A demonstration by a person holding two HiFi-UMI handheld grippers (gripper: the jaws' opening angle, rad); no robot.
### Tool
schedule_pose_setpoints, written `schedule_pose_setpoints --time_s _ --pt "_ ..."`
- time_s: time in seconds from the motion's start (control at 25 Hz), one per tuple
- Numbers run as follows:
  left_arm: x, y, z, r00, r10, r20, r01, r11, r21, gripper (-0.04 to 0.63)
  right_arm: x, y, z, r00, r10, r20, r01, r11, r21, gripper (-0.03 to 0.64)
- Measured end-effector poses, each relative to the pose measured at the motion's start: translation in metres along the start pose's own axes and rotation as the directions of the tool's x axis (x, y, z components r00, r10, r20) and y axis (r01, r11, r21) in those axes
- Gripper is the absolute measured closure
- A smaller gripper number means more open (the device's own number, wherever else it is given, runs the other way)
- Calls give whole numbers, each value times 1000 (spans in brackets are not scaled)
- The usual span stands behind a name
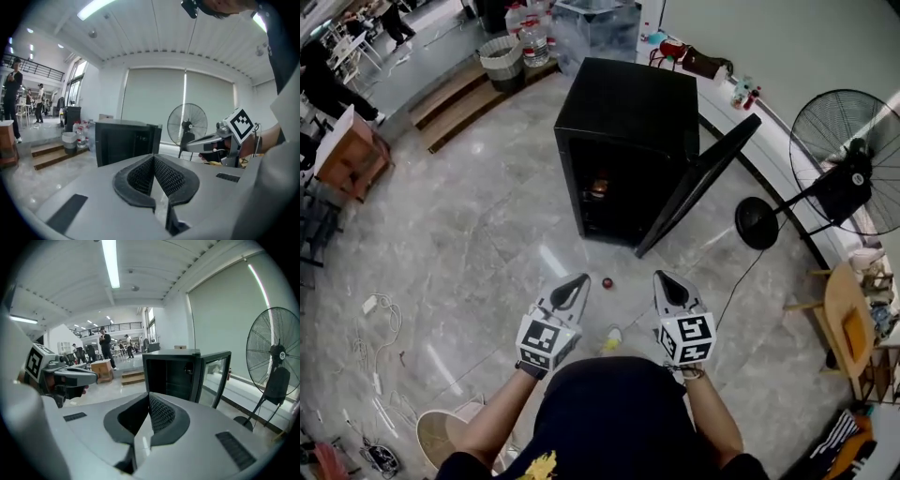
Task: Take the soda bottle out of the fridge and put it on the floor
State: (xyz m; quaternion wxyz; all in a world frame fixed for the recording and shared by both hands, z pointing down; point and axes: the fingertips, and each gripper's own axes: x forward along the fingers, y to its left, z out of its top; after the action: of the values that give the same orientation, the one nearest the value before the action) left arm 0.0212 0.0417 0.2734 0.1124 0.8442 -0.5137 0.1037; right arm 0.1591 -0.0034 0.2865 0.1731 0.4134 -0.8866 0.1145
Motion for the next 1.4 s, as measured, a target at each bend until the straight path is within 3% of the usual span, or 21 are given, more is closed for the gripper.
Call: schedule_pose_setpoints --time_s 0.16,0.44,0.8,0.96,1.4 --pt "-12 3 47 1000 5 25 -5 1000 -8 580 -27 -3 36 998 -1 59 2 1000 -17 620" --pt "-38 12 99 989 50 139 -61 995 76 578 -53 6 85 981 23 192 -14 999 -51 620" --pt "-32 -4 89 984 29 176 -46 995 91 578 -58 0 74 974 7 228 -3 1000 -19 620" --pt "-33 -8 85 987 26 159 -44 993 111 578 -63 0 74 970 5 245 1 1000 -23 620" --pt "-22 -5 72 988 60 142 -72 994 80 578 -53 -20 63 974 12 226 -7 1000 -25 620"
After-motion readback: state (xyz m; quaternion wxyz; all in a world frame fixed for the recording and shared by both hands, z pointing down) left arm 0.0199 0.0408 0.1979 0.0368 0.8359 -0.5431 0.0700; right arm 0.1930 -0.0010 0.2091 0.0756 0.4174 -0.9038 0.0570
